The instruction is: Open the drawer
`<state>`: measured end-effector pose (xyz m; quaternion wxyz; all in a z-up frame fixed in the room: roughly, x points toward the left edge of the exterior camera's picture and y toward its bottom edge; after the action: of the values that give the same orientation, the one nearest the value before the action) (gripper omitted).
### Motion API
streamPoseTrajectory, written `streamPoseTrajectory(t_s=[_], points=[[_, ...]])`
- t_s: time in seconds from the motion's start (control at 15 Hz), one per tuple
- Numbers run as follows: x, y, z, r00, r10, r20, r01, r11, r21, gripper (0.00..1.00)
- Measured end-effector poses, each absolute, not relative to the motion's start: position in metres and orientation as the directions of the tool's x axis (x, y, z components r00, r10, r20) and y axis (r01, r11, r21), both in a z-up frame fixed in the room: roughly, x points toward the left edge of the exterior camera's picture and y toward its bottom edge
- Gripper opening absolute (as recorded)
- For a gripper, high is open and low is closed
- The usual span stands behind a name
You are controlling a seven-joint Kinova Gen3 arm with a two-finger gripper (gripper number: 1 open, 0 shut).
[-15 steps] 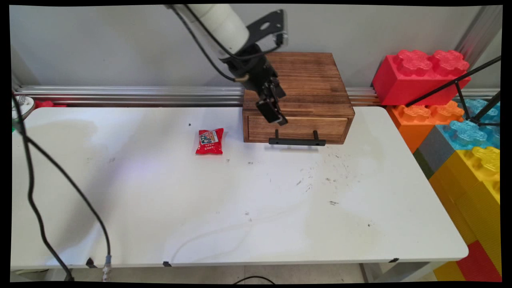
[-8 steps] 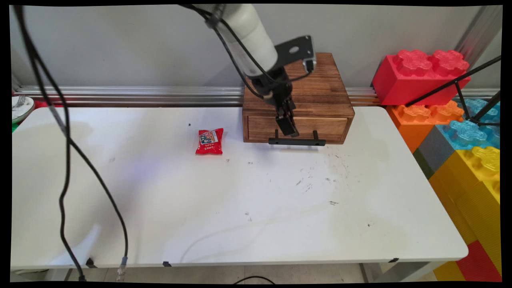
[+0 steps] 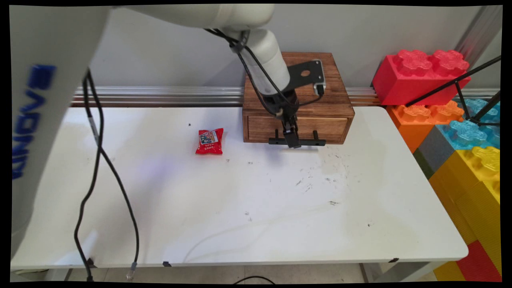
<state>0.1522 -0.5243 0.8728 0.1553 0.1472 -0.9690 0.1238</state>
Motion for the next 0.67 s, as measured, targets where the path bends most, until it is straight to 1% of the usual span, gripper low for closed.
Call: streamPoseTrajectory(t_s=[0.67], points=[[0.135,-0.538,0.823,-0.908,-0.274,0.317,-0.344,0.919,-0.192,1.0]])
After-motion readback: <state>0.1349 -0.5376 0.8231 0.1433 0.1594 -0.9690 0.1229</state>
